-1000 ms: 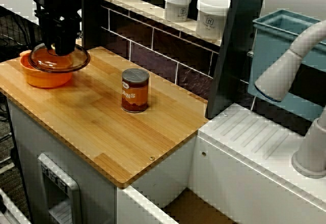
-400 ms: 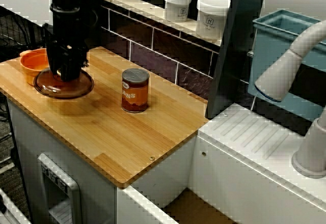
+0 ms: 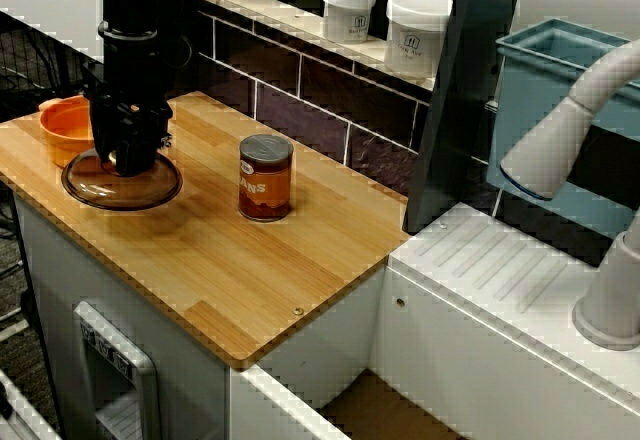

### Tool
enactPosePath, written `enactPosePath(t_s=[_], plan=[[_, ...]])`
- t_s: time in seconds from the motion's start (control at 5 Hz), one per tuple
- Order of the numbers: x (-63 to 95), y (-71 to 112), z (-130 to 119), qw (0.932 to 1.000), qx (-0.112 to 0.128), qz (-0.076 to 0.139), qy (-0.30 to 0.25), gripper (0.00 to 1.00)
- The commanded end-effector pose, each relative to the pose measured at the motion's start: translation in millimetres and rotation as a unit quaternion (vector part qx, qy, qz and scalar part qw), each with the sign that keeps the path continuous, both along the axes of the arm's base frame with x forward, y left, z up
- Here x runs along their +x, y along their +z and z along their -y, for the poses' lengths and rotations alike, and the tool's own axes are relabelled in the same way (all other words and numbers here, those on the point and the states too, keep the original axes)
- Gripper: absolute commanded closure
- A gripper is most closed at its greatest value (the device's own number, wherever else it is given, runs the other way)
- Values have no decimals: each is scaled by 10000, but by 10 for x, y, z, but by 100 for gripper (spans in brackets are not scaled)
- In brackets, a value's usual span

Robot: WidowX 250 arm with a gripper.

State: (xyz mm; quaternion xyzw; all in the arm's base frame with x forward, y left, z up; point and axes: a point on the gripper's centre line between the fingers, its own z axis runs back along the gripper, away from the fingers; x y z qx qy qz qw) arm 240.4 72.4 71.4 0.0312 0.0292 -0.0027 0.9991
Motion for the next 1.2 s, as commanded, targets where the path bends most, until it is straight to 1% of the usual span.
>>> enactPosePath(t_s=[0.0, 0.2, 0.4, 0.6, 0.8, 1.0], plan=[[110, -126, 1, 9998, 163, 151, 18, 100], [120, -172, 10, 9997, 190, 173, 22, 100], [109, -177, 10, 9996, 233, 155, 28, 100], [120, -169, -17, 9996, 266, 118, 4, 0], [123, -154, -55, 9996, 249, 107, -8, 0], [107, -97, -80, 9994, 255, 138, -165, 0]])
